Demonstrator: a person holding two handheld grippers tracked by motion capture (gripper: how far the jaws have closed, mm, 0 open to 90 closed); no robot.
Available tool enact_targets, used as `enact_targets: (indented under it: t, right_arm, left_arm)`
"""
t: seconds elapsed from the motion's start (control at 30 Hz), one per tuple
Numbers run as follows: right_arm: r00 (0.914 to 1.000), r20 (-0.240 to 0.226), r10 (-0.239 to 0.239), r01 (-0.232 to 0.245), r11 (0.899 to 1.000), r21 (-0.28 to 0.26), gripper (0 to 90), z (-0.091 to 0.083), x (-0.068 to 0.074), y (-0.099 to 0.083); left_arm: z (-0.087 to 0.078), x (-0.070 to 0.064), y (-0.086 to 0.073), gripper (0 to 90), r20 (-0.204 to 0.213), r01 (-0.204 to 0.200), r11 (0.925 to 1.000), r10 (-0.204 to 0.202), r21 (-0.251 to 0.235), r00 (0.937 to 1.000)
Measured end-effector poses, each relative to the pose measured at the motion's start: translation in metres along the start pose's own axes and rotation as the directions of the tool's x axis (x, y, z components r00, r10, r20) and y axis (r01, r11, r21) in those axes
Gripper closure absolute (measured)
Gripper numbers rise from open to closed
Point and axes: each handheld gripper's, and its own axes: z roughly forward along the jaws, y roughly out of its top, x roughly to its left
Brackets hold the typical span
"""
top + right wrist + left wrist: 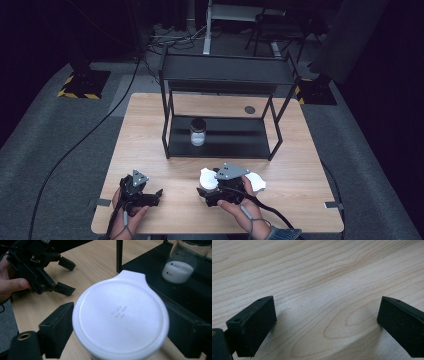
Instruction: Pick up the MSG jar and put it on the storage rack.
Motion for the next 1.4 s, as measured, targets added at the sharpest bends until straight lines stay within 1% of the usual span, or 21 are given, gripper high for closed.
enact_targets:
  t: [0.07, 0.13, 0.2, 0.57, 0.67, 0.77, 0.9, 0.97, 1.1, 1.23, 1.4]
  right_arm:
    - [1.0000, 0.004, -0.002, 0.001, 1.000, 0.012, 22.1, 0.002, 0.001, -0.001]
    - [0.9999, 0.009, -0.008, 0.008, 1.000, 0.018, 27.7, 0.003, 0.001, -0.002]
    - [0.9997, 0.019, -0.013, 0.013, 1.000, 0.018, 29.5, 0.003, 0.002, -0.002]
    - [0.9997, 0.004, -0.024, 0.024, 0.999, 0.026, 30.2, 0.001, 0.002, 0.001]
    - [0.9997, -0.005, -0.025, 0.025, 1.000, 0.016, 30.2, -0.005, 0.001, 0.006]
    - [0.9993, 0.002, -0.037, 0.037, 0.999, 0.009, 30.2, -0.012, 0.001, 0.013]
    - [0.9998, -0.010, -0.018, 0.018, 1.000, -0.002, 30.2, -0.020, -0.003, 0.021]
    - [0.9997, -0.012, -0.019, 0.019, 1.000, -0.004, 30.2, -0.023, -0.005, 0.024]
    - [0.9998, -0.010, -0.017, 0.017, 1.000, -0.004, 30.2, -0.029, -0.009, 0.029]
    - [0.9995, 0.002, -0.030, 0.030, 1.000, -0.006, 30.2, -0.035, -0.013, 0.036]
    - [0.9996, 0.005, -0.028, 0.028, 1.000, -0.012, 30.3, -0.042, -0.019, 0.044]
  left_arm:
    - [0.000, 0.000, 0.000, 1.9, 0.000, 0.000, 1.0000, 0.000, 0.000, 1.0000]
    - [0.000, 0.000, 0.000, 1.9, 0.000, 0.000, 1.0000, 0.000, 0.000, 1.0000]
    - [0.000, 0.000, 0.000, 1.9, 0.000, 0.000, 1.0000, 0.000, 0.000, 1.0000]
    - [0.000, 0.000, 0.000, 1.9, 0.000, 0.000, 1.0000, 0.000, 0.000, 1.0000]
    - [0.000, 0.000, 0.000, 1.9, 0.000, 0.000, 1.0000, 0.000, 0.000, 1.0000]
    - [0.000, 0.000, 0.000, 1.9, 0.000, 0.000, 1.0000, 0.000, 0.000, 1.0000]
    - [0.000, 0.000, 0.000, 1.9, 0.000, 0.000, 1.0000, 0.000, 0.000, 1.0000]
    - [0.000, 0.000, 0.000, 1.9, 0.000, 0.000, 1.0000, 0.000, 0.000, 1.0000]
    - [0.000, 0.000, 0.000, 1.9, 0.000, 0.000, 1.0000, 0.000, 0.000, 1.0000]
    - [0.000, 0.000, 0.000, 1.9, 0.000, 0.000, 1.0000, 0.000, 0.000, 1.0000]
    - [0.000, 0.000, 0.000, 1.9, 0.000, 0.000, 1.0000, 0.000, 0.000, 1.0000]
